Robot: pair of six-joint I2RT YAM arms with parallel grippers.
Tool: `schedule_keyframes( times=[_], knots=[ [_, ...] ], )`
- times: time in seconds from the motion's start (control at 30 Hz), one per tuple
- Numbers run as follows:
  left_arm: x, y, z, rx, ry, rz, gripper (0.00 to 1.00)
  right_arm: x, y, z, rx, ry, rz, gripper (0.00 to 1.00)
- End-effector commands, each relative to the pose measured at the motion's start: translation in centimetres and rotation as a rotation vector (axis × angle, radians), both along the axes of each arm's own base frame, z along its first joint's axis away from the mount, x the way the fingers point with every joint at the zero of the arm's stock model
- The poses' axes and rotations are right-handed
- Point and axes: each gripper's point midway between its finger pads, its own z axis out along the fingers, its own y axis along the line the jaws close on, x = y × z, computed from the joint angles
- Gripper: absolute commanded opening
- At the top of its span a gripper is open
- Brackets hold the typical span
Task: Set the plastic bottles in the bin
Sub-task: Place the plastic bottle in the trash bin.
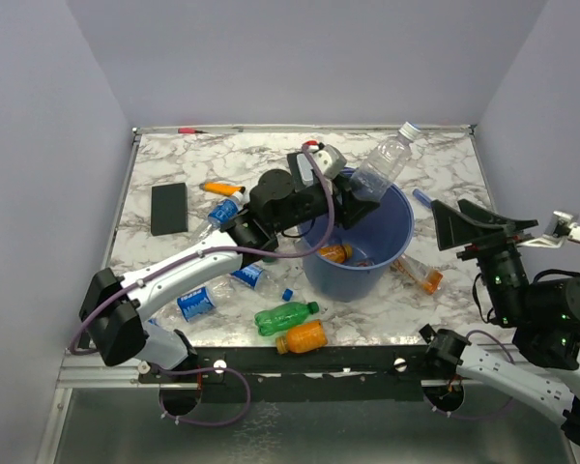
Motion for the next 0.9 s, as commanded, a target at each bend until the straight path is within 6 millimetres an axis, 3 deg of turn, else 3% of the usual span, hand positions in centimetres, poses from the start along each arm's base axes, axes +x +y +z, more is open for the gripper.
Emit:
schedule_keyframes(
  times=[0.0, 0.1, 0.17, 0.27, 0.53, 0.73, 0.87],
  knots=[
    [0.2, -2.2, -1.3, -0.023, -0.006, -0.002, 0.27, 1.1, -0.4, -2.9, -0.052, 0.074, -0.071, 1.00],
    [0.4, -2.7, -3.2, -0.001, 0.008, 0.018, 0.31, 1.2, -0.5, -3.6, -0.053, 0.087, -0.080, 1.00],
    [0.7, -2.6, -4.0, 0.004, 0.010, 0.038, 0.40, 1.2, -1.0, -3.8, -0.047, 0.090, -0.094, 1.00],
    [1.0, -2.5, -4.8, 0.014, 0.007, 0.053, 0.62, 0.9, -1.8, -3.7, -0.031, 0.085, -0.114, 1.00],
    [1.0, -2.4, -5.0, 0.014, -0.005, 0.057, 0.98, 0.4, -2.8, -3.1, -0.019, 0.079, -0.126, 1.00],
    [0.5, -1.6, -3.7, -0.007, -0.036, 0.063, 0.99, 0.6, -1.9, -3.0, -0.035, 0.084, -0.104, 1.00],
    [0.2, 0.3, -1.7, -0.045, -0.057, 0.110, 0.99, 1.0, -1.1, -3.4, -0.065, 0.095, -0.091, 0.99]
  ],
)
